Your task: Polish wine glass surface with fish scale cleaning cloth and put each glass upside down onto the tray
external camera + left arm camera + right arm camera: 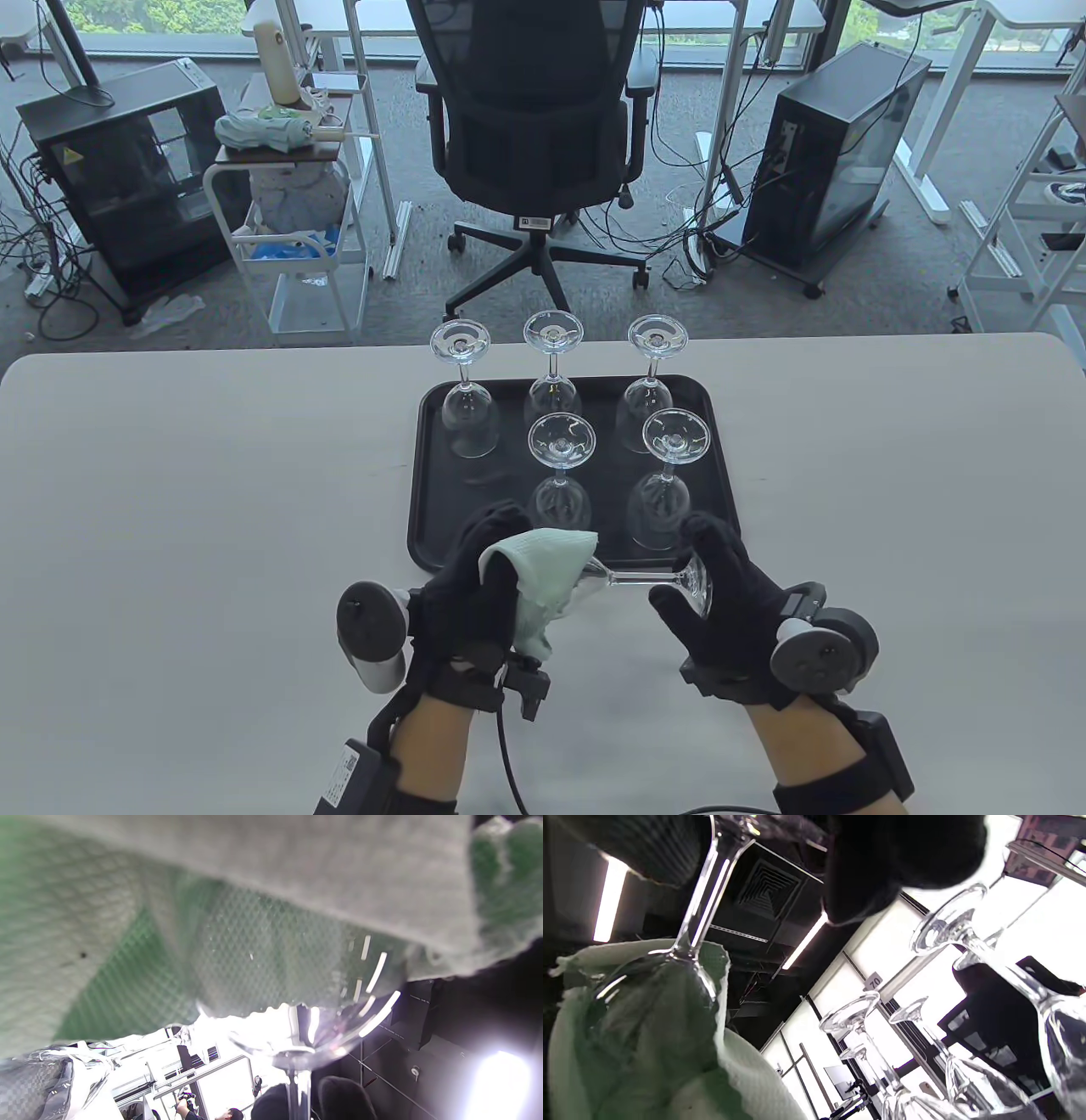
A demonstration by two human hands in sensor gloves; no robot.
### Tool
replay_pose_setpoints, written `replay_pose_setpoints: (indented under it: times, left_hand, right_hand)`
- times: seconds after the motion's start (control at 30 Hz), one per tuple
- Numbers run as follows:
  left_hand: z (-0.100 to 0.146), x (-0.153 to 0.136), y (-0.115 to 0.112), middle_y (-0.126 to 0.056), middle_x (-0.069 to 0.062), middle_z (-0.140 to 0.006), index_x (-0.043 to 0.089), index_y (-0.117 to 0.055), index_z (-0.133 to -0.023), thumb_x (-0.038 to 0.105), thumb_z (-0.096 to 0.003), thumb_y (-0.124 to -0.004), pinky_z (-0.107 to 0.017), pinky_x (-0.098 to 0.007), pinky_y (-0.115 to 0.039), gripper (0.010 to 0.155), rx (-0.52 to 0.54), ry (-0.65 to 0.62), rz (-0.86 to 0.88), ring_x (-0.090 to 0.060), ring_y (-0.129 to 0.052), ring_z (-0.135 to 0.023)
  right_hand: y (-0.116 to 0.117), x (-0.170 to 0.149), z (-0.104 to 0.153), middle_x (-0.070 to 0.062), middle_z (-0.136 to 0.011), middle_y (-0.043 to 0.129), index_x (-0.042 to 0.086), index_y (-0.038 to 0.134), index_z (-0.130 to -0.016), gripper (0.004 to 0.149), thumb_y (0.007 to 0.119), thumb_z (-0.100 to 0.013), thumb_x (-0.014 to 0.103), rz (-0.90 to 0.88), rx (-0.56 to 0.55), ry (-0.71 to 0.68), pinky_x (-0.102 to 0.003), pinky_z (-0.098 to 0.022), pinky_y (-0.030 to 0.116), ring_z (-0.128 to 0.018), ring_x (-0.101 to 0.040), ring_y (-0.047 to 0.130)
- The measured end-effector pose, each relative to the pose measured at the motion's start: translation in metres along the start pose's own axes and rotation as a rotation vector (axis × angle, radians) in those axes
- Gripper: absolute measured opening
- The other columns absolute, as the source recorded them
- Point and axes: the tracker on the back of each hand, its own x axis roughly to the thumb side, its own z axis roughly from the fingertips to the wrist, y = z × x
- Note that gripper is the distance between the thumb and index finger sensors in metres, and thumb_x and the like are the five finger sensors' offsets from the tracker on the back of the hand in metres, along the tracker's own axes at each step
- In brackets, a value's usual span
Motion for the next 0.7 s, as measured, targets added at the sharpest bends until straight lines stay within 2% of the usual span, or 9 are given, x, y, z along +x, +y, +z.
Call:
replay_pose_setpoints:
  times: [0.1,0.17,0.3,0.33,0.4,0.47,0.53,0.57,0.7]
  left_hand:
    - [0.0,0.001,-0.001,-0.062,-0.003,-0.111,0.031,-0.067,-0.1,0.065,-0.0524,-0.069,-0.052,-0.061,-0.083,0.059,0.012,-0.065,-0.039,-0.036,-0.07,-0.098]
    - [-0.001,-0.003,0.001,-0.063,-0.003,-0.111,0.031,-0.067,-0.1,0.065,-0.0528,-0.068,-0.051,-0.06,-0.085,0.058,0.007,-0.05,-0.048,-0.036,-0.072,-0.097]
    - [-0.001,-0.008,0.001,-0.063,-0.005,-0.111,0.03,-0.067,-0.101,0.064,-0.0544,-0.067,-0.05,-0.061,-0.084,0.058,-0.007,0.007,0.04,-0.037,-0.071,-0.097]
    - [-0.001,-0.008,0.001,-0.063,-0.005,-0.111,0.03,-0.067,-0.1,0.064,-0.0544,-0.067,-0.05,-0.06,-0.084,0.057,-0.014,0.018,0.048,-0.037,-0.072,-0.096]
    - [0.0,-0.005,-0.002,-0.062,-0.005,-0.112,0.03,-0.066,-0.101,0.064,-0.0545,-0.067,-0.051,-0.061,-0.084,0.058,-0.025,0.019,0.046,-0.037,-0.07,-0.097]
    - [0.0,-0.003,-0.004,-0.061,-0.004,-0.112,0.032,-0.065,-0.102,0.066,-0.0534,-0.068,-0.05,-0.059,-0.085,0.059,-0.023,-0.012,-0.003,-0.037,-0.07,-0.098]
    - [0.0,0.0,-0.005,-0.06,-0.003,-0.113,0.032,-0.065,-0.101,0.066,-0.0528,-0.068,-0.054,-0.06,-0.083,0.059,-0.02,-0.066,-0.043,-0.035,-0.068,-0.099]
    - [0.0,0.002,-0.005,-0.061,-0.002,-0.112,0.032,-0.066,-0.1,0.066,-0.0524,-0.069,-0.053,-0.06,-0.084,0.059,-0.004,-0.086,-0.065,-0.035,-0.069,-0.099]
    - [-0.001,0.0,-0.002,-0.063,-0.003,-0.111,0.032,-0.068,-0.1,0.065,-0.0534,-0.068,-0.051,-0.06,-0.085,0.057,-0.005,-0.043,-0.063,-0.036,-0.071,-0.097]
  right_hand:
    - [0.004,-0.008,0.001,-0.019,-0.094,0.068,0.03,0.041,-0.109,0.077,0.07,-0.05,0.07,-0.18,0.097,0.229,-0.035,-0.025,0.086,-0.043,-0.026,0.095]
    - [0.003,-0.007,0.001,-0.02,-0.096,0.065,0.028,0.037,-0.109,0.08,0.072,-0.05,0.069,-0.138,0.111,0.168,-0.039,-0.029,0.086,-0.047,-0.03,0.094]
    - [-0.002,0.004,0.003,-0.015,-0.106,0.054,0.03,0.021,-0.108,0.09,0.078,-0.048,0.064,0.16,0.043,-0.15,-0.041,-0.041,0.088,-0.061,-0.031,0.093]
    - [-0.003,0.005,0.003,-0.015,-0.106,0.053,0.031,0.019,-0.107,0.091,0.079,-0.048,0.064,0.193,0.023,-0.186,-0.04,-0.041,0.089,-0.062,-0.029,0.094]
    - [-0.004,0.003,0.004,-0.015,-0.101,0.059,0.032,0.025,-0.107,0.086,0.079,-0.049,0.063,0.167,-0.005,-0.158,-0.037,-0.038,0.09,-0.057,-0.026,0.095]
    - [-0.003,-0.004,0.002,-0.016,-0.097,0.063,0.032,0.033,-0.108,0.08,0.077,-0.049,0.064,-0.012,0.035,0.019,-0.036,-0.033,0.089,-0.052,-0.025,0.095]
    - [-0.001,-0.009,0.003,-0.019,-0.094,0.068,0.028,0.038,-0.109,0.079,0.07,-0.05,0.07,-0.154,0.086,0.191,-0.036,-0.028,0.087,-0.046,-0.026,0.095]
    - [0.001,-0.011,0.004,-0.019,-0.094,0.067,0.028,0.039,-0.109,0.079,0.07,-0.05,0.069,-0.197,0.11,0.225,-0.037,-0.028,0.086,-0.046,-0.027,0.094]
    - [-0.001,-0.007,0.002,-0.017,-0.104,0.059,0.027,0.025,-0.109,0.087,0.075,-0.049,0.066,0.014,0.09,0.032,-0.04,-0.035,0.087,-0.055,-0.031,0.094]
